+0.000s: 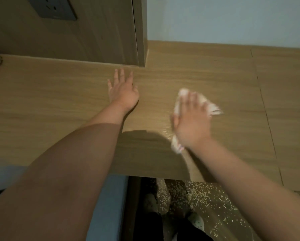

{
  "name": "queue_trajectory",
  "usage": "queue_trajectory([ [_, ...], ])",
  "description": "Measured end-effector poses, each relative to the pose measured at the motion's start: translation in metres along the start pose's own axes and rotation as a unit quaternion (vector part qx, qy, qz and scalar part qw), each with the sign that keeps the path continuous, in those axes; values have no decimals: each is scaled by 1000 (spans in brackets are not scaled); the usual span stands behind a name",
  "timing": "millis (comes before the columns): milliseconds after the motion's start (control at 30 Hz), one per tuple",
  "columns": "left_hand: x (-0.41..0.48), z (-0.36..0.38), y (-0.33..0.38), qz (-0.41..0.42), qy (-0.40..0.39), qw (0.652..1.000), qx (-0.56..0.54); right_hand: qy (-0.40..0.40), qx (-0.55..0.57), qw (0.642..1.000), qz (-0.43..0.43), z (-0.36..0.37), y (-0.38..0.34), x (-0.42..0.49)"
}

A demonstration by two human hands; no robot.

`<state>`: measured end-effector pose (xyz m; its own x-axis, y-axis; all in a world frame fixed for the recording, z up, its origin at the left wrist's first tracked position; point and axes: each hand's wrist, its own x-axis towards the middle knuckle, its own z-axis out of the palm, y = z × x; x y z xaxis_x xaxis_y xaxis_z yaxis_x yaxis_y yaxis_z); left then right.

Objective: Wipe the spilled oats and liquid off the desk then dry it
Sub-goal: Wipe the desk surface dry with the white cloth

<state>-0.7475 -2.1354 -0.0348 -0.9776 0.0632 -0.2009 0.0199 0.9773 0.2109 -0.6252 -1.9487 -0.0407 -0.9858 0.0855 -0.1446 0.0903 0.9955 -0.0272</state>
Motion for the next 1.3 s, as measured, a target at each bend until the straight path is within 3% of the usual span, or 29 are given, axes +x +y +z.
queue_trajectory([
  [67, -23, 8, 5, 4, 19, 1000, -23, -12, -7, 987, -161, 9, -16, -39],
  [133, -56, 19, 14, 2, 38, 999, -35, -17, 2, 973, -231, 3, 9, -48],
  [200, -87, 29, 25, 1, 42, 999, -29, -17, -5, 985, -170, 0, 48, -34],
  [300, -122, 39, 44, -30, 37, 999, -17, -4, 43, 999, 10, -5, 76, -21],
  [367, -139, 46, 59, -54, 33, 998, -11, 7, 18, 1000, 21, 0, 54, -41],
  [433, -150, 50, 67, -65, 32, 997, -6, -13, 19, 996, -83, 6, 31, -76],
  [533, -154, 50, 72, -79, 29, 996, 3, -34, 31, 959, -280, 8, 54, -106],
  [600, -155, 51, 84, -112, 17, 994, -10, -20, -10, 948, -317, 10, 94, -96],
  [700, -163, 58, 107, -124, 23, 992, -1, -1, 2, 993, -118, 2, 151, -67],
  [767, -166, 63, 112, -116, 33, 993, 12, 7, 28, 999, 43, -3, 156, -59],
  [800, -165, 64, 112, -117, 35, 992, 14, 5, 11, 998, 68, -4, 144, -64],
  [833, -165, 65, 111, -119, 35, 992, 16, 9, -8, 999, 49, -1, 128, -75],
  [933, -163, 66, 112, -120, 37, 992, 19, -59, -1, 983, -175, 5, 86, -121],
  [1000, -163, 66, 113, -122, 37, 992, 25, -56, 12, 953, -297, 1, 103, -123],
  [1033, -163, 66, 112, -122, 35, 991, 32, -40, -7, 949, -314, 3, 120, -115],
  [1100, -163, 66, 111, -122, 33, 991, 42, -12, -26, 980, -197, 6, 158, -96],
  [1133, -163, 66, 111, -123, 33, 991, 42, 0, -11, 996, -91, 5, 176, -88],
  [1200, -162, 66, 112, -124, 33, 991, 43, 11, 41, 993, 113, -1, 189, -81],
  [1233, -162, 67, 112, -124, 34, 991, 45, -5, 44, 986, 163, -6, 178, -84],
  [1300, -162, 68, 112, -124, 38, 990, 47, -23, 6, 989, 143, -6, 144, -101],
])
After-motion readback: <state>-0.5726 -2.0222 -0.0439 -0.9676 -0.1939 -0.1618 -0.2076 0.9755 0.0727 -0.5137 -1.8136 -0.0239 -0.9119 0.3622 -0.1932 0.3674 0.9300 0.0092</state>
